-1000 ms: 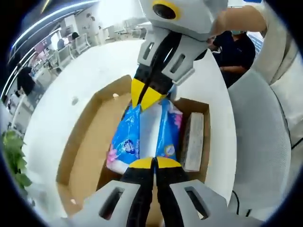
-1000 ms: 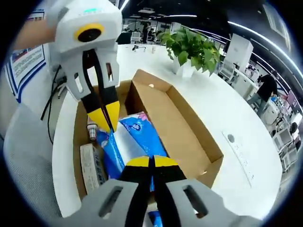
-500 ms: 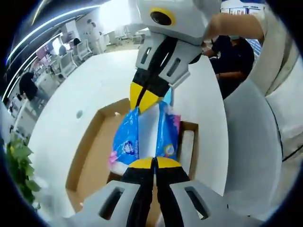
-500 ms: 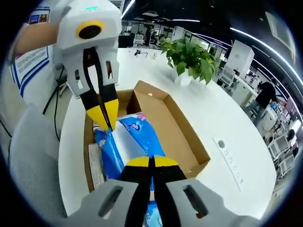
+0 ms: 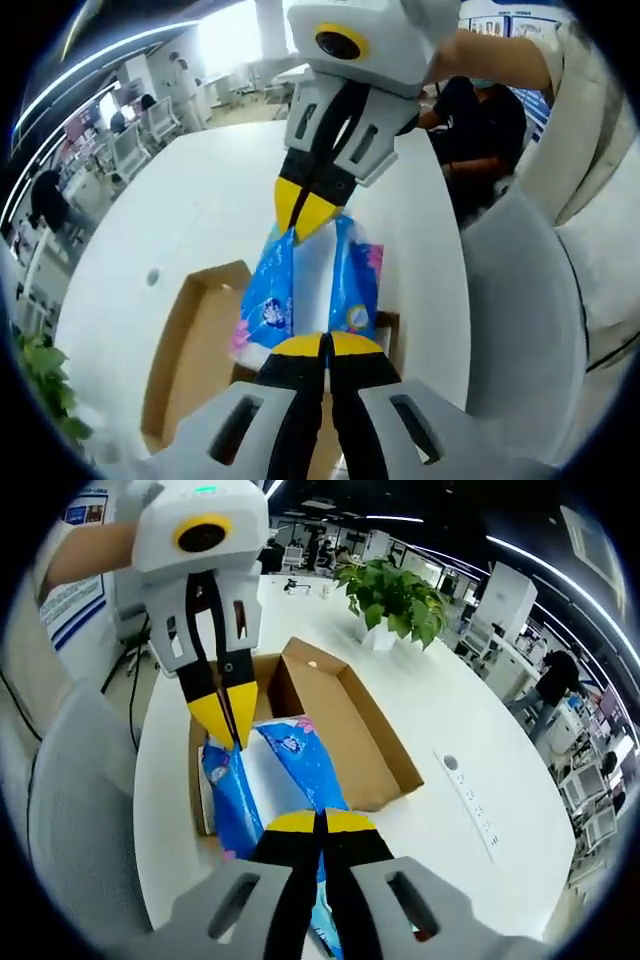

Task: Operate the shoe box by opening the lid, removing the specified soft item, and placing it in the target area until the item is outside and the box remains undamaged.

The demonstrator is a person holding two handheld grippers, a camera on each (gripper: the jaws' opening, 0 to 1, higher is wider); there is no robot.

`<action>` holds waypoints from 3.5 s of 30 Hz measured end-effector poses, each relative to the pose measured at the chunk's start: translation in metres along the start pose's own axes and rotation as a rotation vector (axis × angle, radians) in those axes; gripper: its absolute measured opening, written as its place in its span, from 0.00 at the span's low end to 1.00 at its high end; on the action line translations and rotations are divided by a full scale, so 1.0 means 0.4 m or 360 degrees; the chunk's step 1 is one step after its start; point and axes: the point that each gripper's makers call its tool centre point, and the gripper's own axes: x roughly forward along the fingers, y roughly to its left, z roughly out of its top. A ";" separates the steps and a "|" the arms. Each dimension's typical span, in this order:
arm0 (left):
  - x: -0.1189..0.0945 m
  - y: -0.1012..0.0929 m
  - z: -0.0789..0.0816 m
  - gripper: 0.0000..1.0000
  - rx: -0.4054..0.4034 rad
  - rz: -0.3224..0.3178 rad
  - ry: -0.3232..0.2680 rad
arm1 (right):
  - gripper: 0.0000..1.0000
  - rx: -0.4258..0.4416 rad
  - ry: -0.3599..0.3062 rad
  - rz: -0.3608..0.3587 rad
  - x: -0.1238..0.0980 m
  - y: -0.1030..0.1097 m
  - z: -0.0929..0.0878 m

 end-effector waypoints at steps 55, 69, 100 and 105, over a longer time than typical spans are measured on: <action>0.412 -0.040 0.398 0.00 0.0149 -0.0251 -0.0104 | 0.00 -0.0054 0.0266 0.0020 -0.244 -0.244 -0.451; 0.518 -0.054 0.472 0.00 0.0181 -0.0351 -0.0119 | 0.00 -0.0046 0.0373 -0.0007 -0.263 -0.308 -0.559; 0.682 -0.025 0.432 0.00 0.0116 -0.0372 -0.0059 | 0.00 0.0044 0.0461 -0.0067 -0.174 -0.349 -0.716; 0.683 -0.021 0.433 0.00 0.0120 -0.0367 -0.0063 | 0.00 0.0060 0.0462 -0.0082 -0.172 -0.357 -0.720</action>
